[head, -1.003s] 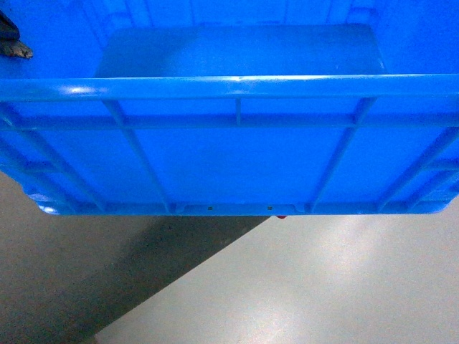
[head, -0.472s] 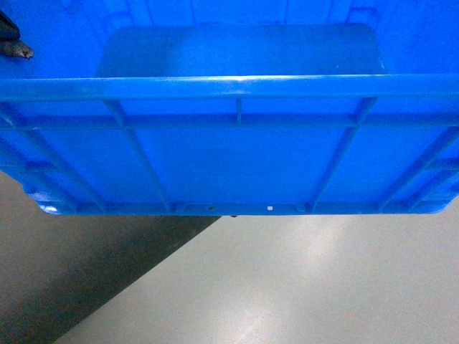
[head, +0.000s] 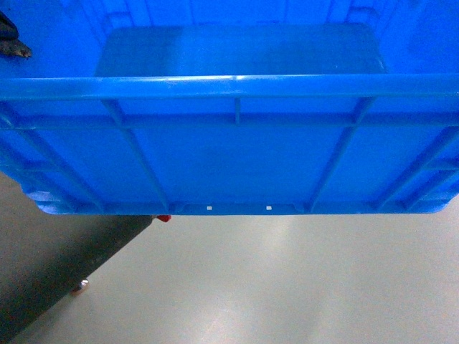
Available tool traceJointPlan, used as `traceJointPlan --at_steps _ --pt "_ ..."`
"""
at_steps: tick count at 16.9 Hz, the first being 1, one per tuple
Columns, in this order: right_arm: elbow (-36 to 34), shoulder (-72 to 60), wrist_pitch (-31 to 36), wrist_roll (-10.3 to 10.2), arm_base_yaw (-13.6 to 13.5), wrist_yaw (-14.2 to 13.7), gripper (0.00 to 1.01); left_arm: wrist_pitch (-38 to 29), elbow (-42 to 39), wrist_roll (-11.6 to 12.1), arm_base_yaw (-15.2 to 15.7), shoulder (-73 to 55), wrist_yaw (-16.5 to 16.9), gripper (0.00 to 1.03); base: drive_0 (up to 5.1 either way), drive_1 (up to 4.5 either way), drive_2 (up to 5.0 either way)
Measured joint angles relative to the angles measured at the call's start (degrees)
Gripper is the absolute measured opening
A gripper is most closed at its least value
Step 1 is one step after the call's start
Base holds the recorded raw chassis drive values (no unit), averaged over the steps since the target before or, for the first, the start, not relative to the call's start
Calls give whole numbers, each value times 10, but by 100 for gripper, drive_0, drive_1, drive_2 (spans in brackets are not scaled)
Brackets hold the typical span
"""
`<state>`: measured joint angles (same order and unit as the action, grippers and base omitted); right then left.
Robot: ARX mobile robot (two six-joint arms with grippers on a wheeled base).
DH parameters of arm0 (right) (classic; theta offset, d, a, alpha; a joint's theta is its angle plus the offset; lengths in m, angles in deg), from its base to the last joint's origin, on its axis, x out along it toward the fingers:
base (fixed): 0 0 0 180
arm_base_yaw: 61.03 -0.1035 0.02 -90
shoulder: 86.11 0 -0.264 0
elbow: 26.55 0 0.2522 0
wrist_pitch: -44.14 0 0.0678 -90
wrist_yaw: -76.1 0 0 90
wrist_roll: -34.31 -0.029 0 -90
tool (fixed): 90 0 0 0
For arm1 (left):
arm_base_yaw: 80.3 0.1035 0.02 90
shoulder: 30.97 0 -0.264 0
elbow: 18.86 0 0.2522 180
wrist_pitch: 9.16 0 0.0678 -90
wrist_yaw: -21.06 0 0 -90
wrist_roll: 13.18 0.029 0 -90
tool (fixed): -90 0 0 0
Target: Place box next to blue box on left shelf
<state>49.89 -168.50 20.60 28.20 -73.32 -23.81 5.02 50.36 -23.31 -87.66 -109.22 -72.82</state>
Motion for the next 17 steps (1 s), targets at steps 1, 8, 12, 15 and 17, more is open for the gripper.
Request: traceJointPlan --at_steps 1,8,12,15,17 --pt "0 0 0 0 0 0 22 0 0 0 0 0 0 20 -169 -169 -169" --pt "0 0 0 0 0 0 22 0 0 0 0 0 0 20 -169 -169 -169" --pt "0 0 0 0 0 0 22 0 0 0 0 0 0 20 -167 -167 -167" --pt "0 0 0 0 0 0 22 0 0 0 0 0 0 20 -159 -159 -159" --pt "0 0 0 0 0 0 22 0 0 0 0 0 0 20 -164 -164 -164"
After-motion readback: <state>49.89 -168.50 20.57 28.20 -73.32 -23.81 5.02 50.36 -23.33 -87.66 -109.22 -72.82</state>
